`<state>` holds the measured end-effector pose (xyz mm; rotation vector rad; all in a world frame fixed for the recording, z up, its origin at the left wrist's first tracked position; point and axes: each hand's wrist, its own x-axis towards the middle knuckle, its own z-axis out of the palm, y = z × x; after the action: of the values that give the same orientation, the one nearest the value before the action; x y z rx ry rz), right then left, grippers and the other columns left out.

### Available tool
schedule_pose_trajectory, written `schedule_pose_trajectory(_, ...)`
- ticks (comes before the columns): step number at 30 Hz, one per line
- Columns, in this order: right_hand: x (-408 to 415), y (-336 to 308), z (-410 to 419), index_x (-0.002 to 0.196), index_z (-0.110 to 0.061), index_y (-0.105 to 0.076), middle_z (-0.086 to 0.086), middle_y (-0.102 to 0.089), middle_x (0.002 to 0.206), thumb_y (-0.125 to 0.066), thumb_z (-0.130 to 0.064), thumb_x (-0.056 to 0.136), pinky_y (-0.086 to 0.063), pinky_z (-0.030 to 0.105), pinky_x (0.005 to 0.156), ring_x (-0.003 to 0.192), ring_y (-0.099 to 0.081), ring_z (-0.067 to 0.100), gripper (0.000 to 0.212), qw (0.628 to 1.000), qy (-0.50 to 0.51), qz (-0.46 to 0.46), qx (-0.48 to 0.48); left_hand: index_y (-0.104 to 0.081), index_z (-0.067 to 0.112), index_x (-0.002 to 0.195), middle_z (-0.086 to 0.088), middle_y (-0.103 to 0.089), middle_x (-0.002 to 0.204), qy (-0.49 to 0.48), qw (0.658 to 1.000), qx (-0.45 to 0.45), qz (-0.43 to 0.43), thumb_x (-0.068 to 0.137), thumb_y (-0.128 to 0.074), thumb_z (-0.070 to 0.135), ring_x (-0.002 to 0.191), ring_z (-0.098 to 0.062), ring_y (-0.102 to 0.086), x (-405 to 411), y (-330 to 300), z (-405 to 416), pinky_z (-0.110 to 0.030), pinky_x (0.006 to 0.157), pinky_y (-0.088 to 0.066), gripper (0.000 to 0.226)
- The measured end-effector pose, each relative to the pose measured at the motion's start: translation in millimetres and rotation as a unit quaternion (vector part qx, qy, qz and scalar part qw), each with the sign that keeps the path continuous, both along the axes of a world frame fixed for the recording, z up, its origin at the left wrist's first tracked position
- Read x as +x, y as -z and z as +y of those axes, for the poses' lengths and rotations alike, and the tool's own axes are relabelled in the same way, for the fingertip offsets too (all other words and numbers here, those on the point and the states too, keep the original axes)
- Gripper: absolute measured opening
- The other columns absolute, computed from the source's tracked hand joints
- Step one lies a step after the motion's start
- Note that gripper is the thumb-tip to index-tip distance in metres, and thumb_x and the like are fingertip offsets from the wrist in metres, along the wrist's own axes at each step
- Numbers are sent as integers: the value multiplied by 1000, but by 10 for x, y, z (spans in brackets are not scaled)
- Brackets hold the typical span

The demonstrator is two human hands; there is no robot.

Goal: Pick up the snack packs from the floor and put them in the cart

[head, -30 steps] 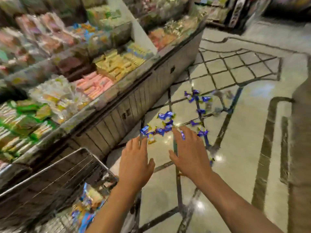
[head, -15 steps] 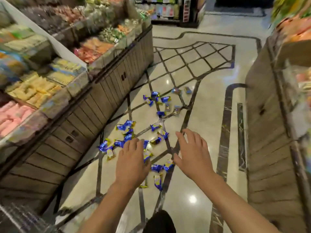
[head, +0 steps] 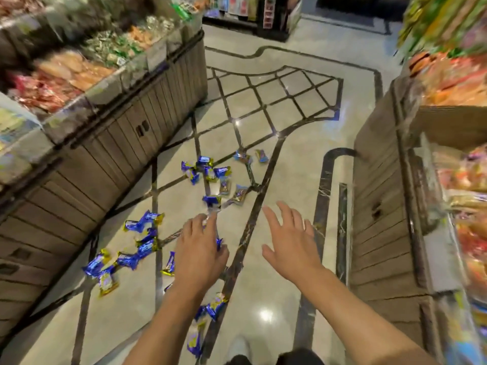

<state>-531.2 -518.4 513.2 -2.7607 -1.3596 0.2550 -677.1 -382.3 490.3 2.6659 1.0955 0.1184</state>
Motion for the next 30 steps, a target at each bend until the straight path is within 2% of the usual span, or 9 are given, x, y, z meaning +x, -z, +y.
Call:
schedule_pose_trajectory(4,822,-42,395,152,-31,-22,5,-26,157,-62,-43,84,-30,52,111,138,-31,31,80,999,-27,-13,34,-28,25,152,-5,-37,151,-1,1000,-1,1,86,-61,46,137,-27,-33,841,-65,326,-43,110,-38,77)
schedule_pose_trajectory(6,1251,4,648,150,-31,-27,3,-30,155,-64,-43,82,-35,52,108,136,-33,30,78,998,-43,1,49,-28,25,152,-4,-36,150,-10,1000,-1,0,86,-61,44,137,-27,-32,1303,-50,488,-43,108,-39,76)
schedule_pose_trajectory(13,2898,88,1332,150,-31,-25,-1,-24,155,-61,-40,87,-40,42,101,135,-30,25,73,991,-82,62,90,-26,26,151,-2,-35,152,-71,997,5,5,87,-61,44,138,-25,-32,2826,-63,900,-40,108,-37,75)
schedule_pose_trajectory(20,4381,16,2074,153,-28,-21,2,-24,155,-59,-40,88,-41,43,101,136,-30,25,76,988,-79,91,93,-26,24,152,-3,-33,154,-127,992,-11,-4,90,-60,46,141,-25,-29,4332,-147,1420,-39,110,-36,74)
schedule_pose_trajectory(25,5314,112,2891,150,-30,-24,1,-21,152,-59,-39,88,-48,43,92,134,-29,26,72,984,-95,122,92,-32,24,148,-4,-42,144,-151,988,-16,-7,86,-62,43,129,-26,-42,5205,3,2221,-38,102,-42,71)
schedule_pose_trajectory(30,6206,222,3734,151,-32,-25,1,-18,155,-57,-38,88,-51,41,88,132,-29,28,71,988,-106,98,57,-32,24,149,-3,-41,147,-171,984,-42,-6,85,-62,41,132,-26,-41,6019,175,3144,-40,104,-42,72)
